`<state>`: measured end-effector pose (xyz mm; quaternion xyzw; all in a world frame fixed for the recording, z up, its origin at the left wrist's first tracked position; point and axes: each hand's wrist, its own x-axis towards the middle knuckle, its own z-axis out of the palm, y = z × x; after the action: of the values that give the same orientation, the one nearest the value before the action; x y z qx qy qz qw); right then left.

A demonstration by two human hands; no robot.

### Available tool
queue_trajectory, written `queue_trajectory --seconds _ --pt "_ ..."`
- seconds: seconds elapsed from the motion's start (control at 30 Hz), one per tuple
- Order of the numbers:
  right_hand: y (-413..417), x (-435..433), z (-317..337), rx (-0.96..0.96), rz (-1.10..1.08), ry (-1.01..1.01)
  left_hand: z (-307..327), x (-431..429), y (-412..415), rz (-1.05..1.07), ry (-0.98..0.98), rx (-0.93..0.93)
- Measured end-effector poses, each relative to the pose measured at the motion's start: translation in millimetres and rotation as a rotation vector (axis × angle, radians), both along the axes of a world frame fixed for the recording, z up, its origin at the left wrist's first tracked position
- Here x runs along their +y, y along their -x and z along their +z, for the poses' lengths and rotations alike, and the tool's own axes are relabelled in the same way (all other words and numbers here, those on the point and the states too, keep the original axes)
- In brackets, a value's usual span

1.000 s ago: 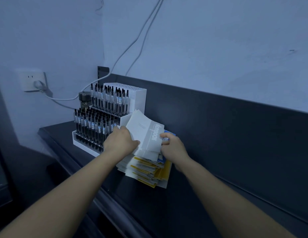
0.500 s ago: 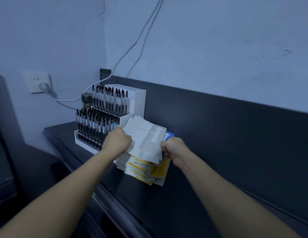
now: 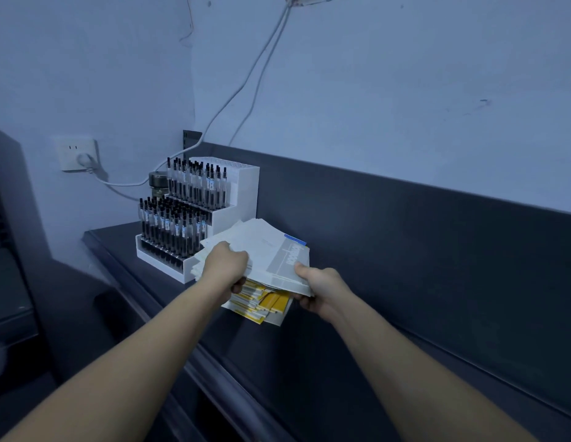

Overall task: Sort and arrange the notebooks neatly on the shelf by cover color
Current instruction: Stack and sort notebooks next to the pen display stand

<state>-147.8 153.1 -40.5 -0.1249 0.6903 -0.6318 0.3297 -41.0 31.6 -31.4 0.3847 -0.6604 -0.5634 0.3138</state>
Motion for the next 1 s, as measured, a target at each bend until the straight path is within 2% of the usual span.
queue_trajectory --seconds 0.3,0.47,0.57,1.0 --pt "-25.2 54.6 5.5 0.186 -0.058 -0.077 -4.6 40.4 -17.4 -0.1 0.137 -0.048" --pt "-48.1 87.7 -1.6 0.243 -0.142 -0.059 -11.1 64.9 -33.3 -0.192 0.061 -0.031" --pt "-65.1 113.0 -5.4 0.289 -0.192 -0.08 -15.1 85.7 -42.9 -0.247 0.06 -0.105" --pt "-118.2 262.7 -18.8 0.384 -0.46 -0.047 -37.7 214.5 -53.8 -0.536 0.267 -0.107"
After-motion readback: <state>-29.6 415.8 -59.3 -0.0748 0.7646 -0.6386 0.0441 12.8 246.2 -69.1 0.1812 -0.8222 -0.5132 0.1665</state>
